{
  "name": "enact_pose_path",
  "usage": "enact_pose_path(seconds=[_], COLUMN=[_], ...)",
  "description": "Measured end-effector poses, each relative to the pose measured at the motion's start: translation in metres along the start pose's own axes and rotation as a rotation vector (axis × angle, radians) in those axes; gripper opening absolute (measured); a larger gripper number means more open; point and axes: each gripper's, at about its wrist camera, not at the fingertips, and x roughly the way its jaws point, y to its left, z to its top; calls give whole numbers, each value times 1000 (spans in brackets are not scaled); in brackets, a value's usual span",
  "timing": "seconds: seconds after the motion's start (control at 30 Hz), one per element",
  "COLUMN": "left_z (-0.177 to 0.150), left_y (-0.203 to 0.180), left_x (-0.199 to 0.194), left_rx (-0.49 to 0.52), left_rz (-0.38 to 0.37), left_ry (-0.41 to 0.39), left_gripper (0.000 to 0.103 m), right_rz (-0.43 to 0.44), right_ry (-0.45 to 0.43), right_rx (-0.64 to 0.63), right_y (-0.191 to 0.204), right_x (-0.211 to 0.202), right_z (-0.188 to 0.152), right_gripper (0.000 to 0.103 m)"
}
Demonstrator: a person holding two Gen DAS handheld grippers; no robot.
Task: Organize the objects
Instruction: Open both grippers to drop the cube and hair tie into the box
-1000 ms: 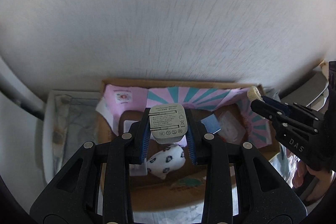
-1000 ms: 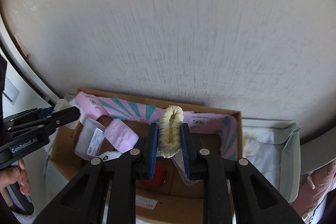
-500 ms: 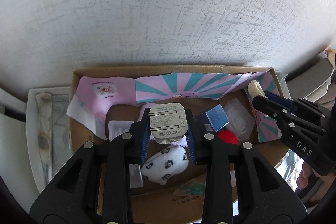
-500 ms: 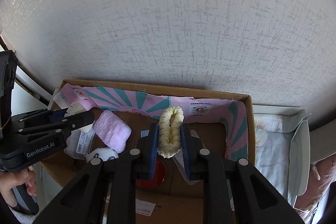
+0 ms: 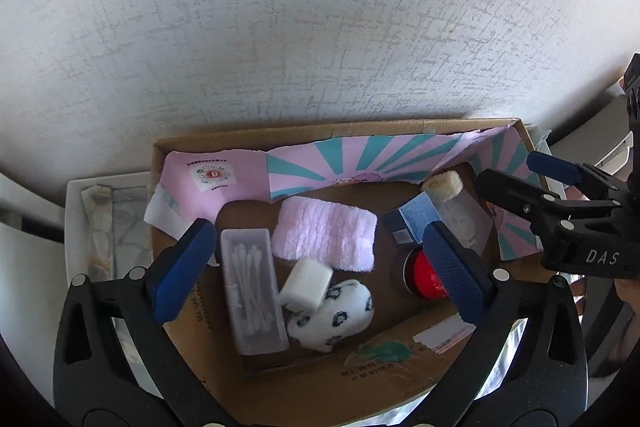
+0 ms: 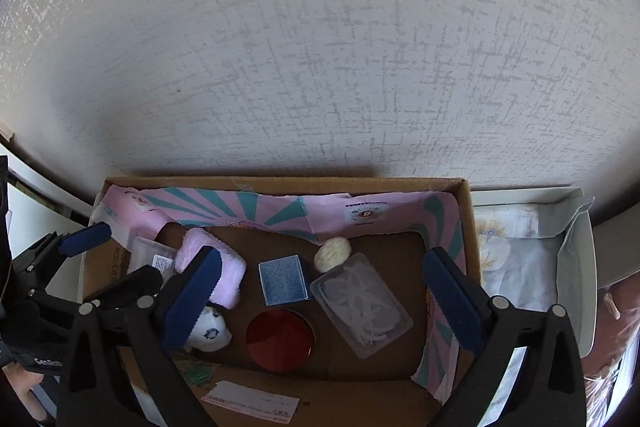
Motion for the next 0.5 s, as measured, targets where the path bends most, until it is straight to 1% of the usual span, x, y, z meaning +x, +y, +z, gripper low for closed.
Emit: enact_pose_path(seconds=[0.13,0.17,0.27,0.37,0.5], left_z=[-2,-6,-13,-17,-24], left_y=[-5,1,-1,-4,-12], left_x=[-4,-11,-20,-33,-55], left_rx=[-1,-1,-12,-36,-63], left_rz=[-2,-1,9,18,23], left_ry=[-4,-7,-20,-43,-81], left_gripper=[103,103,103,103,103], right_rz=[-3,-2,4,19,27], right_ry=[1,-4,-19,-33,-69], right_rx=[-1,-4,-13,-33,-60], right_y=[-6,-7,-8,-7,-5], right_x=[-2,-4,-12,-25,-52], right_z=[4,4,3,2,-4], right_gripper=[101,101,101,101,101])
